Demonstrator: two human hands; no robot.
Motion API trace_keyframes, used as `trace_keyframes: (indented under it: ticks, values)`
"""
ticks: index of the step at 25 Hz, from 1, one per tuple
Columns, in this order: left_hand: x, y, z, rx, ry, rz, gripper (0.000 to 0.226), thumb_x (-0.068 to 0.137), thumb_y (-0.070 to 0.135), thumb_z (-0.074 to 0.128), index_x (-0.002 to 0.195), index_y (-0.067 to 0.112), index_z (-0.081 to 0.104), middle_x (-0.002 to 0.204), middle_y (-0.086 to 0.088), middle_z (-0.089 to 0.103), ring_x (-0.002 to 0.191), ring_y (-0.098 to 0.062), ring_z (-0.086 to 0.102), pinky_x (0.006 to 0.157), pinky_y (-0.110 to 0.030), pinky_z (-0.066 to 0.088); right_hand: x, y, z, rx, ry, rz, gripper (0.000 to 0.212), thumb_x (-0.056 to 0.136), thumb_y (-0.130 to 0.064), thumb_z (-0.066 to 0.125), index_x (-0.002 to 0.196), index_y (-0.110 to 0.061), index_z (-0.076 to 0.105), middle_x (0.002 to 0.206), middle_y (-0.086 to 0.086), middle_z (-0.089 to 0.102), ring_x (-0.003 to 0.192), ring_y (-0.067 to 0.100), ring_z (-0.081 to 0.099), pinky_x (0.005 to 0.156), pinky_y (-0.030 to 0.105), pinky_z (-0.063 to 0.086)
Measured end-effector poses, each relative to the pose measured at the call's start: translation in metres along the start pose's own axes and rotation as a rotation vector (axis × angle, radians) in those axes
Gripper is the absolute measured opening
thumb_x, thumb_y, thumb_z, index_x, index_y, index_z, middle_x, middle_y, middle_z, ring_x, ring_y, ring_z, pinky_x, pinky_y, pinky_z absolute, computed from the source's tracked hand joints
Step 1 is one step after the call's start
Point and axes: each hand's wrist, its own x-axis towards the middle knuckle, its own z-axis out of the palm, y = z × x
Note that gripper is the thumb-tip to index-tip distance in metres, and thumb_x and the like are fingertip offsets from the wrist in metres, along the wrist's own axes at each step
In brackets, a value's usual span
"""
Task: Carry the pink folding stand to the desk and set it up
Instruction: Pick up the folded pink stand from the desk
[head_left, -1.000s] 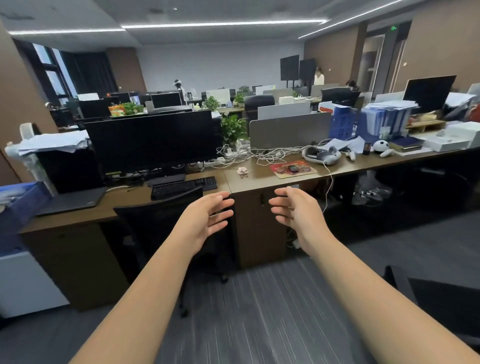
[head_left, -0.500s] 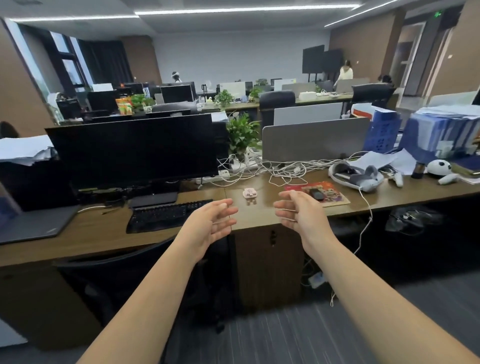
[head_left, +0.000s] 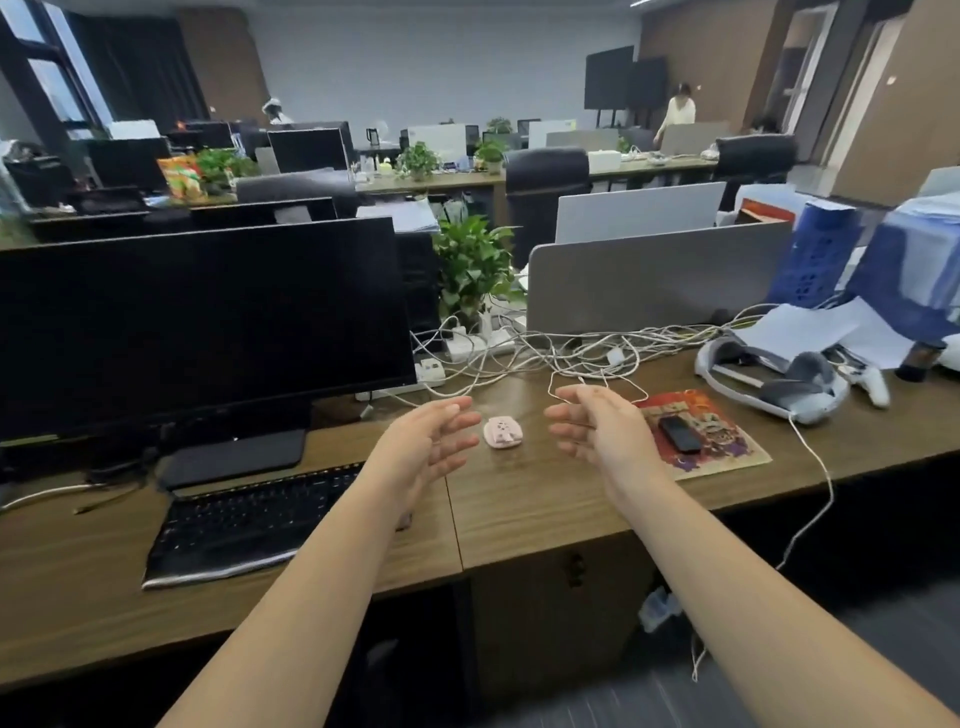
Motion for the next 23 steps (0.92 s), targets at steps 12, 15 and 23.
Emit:
trace_keyframes:
  ticks: [12, 15, 23]
  values:
    - [0.266, -0.022, 0.007, -0.022, 0.110, -0.215, 0.027, 0.094, 0.021, 0.046, 0.115, 0.017, 0.063, 0.111, -0.002, 0.069, 0.094, -0.018, 0.065, 0.089, -0.034, 0.048, 0.283, 0.056, 0.028, -0.036, -0.026, 0.181, 0.020, 0.093, -0.013, 0.044, 0.082, -0.014, 0.061, 0.075, 0.007, 0.064, 0.063, 0.017, 0.057, 0.059, 0.027, 0.045]
    - [0.327, -0.052, 0.007, -0.020, 0.185, -0.308, 0.026, 0.095, 0.019, 0.046, 0.115, 0.015, 0.061, 0.103, 0.000, 0.068, 0.091, -0.017, 0.063, 0.086, -0.031, 0.047, 0.347, 0.092, 0.030, -0.088, -0.049, 0.260, 0.016, 0.092, -0.010, 0.046, 0.088, -0.009, 0.061, 0.073, 0.007, 0.062, 0.061, 0.016, 0.055, 0.058, 0.025, 0.044]
    - [0.425, -0.171, 0.003, 0.259, 0.331, -0.550, 0.029, 0.086, 0.013, 0.061, 0.115, 0.011, 0.061, 0.114, -0.009, 0.063, 0.103, -0.022, 0.056, 0.082, -0.031, 0.045, 0.436, 0.234, 0.024, -0.467, 0.022, 0.536, 0.010, 0.077, -0.013, 0.062, 0.075, -0.005, 0.068, 0.061, 0.003, 0.055, 0.061, 0.019, 0.047, 0.063, 0.032, 0.037]
